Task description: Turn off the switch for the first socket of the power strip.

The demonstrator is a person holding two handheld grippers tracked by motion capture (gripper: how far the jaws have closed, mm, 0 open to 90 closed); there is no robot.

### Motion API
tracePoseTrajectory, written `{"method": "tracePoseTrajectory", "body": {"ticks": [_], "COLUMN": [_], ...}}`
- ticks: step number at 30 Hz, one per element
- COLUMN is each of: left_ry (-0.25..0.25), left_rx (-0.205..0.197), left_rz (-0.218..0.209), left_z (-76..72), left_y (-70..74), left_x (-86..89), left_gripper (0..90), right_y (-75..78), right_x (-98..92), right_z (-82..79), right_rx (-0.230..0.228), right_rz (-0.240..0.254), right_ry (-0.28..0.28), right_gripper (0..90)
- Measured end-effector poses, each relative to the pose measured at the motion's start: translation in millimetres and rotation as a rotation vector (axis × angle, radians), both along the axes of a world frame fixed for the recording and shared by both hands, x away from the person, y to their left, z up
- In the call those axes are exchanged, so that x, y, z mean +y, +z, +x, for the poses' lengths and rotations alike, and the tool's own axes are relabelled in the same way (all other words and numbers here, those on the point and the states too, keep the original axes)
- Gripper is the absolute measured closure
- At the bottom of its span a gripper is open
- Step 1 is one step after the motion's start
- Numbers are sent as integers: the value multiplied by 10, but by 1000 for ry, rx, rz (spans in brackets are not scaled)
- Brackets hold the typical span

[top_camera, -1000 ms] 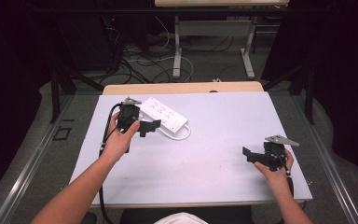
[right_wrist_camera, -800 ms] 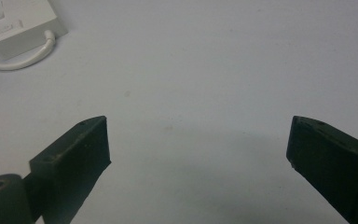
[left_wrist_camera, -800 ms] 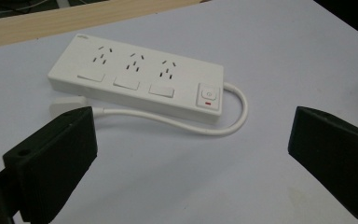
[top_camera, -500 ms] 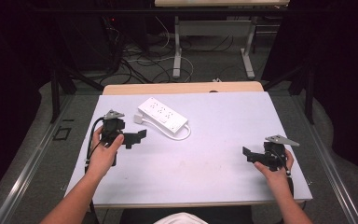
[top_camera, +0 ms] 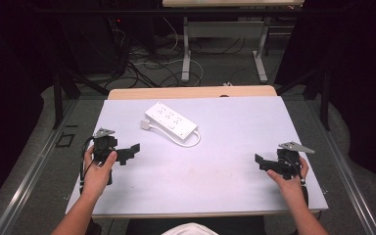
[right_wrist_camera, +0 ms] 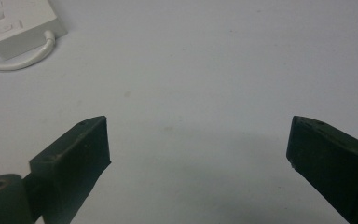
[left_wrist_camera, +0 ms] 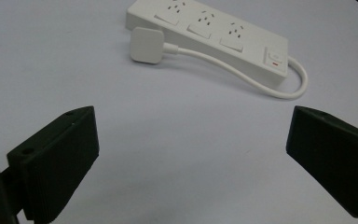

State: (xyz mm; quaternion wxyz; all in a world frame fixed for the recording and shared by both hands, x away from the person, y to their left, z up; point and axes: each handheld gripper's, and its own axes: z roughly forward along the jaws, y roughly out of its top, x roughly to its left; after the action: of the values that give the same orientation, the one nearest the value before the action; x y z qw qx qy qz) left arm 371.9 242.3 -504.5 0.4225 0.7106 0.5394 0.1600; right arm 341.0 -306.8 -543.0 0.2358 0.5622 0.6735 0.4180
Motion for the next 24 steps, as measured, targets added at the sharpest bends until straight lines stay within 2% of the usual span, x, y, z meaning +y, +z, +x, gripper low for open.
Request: {"method": "tracePoseTrajectory", "body": {"ticks": [8,12,17,20,21,24], "left_ry": [30,45,57,61,67,65], "left_rx": [14,17,23,24,16,24], "left_rz": [2,19,-2,26,26,28], "left_z": [-49,-56,-61,-61,-59,-63], "left_y": [-166,-234,-322,-357,-374,-395], "left_x": [98,153,215,258,263,291], "left_gripper": [22,22,22,22,22,22], "right_y": [0,-1,0,-1,-3,-2], "right_x": [-3,-2,-5,-6,-5,-2], "right_z": [0,-1,-1,0,1,0], "right_rx": [-1,-1,-2,-2,-3,-3], "right_rz": [-1,-1,-2,-2,-3,-2], "right_ry": [0,1,0,1,3,4], "right_gripper": [53,52,53,54,54,54]}}
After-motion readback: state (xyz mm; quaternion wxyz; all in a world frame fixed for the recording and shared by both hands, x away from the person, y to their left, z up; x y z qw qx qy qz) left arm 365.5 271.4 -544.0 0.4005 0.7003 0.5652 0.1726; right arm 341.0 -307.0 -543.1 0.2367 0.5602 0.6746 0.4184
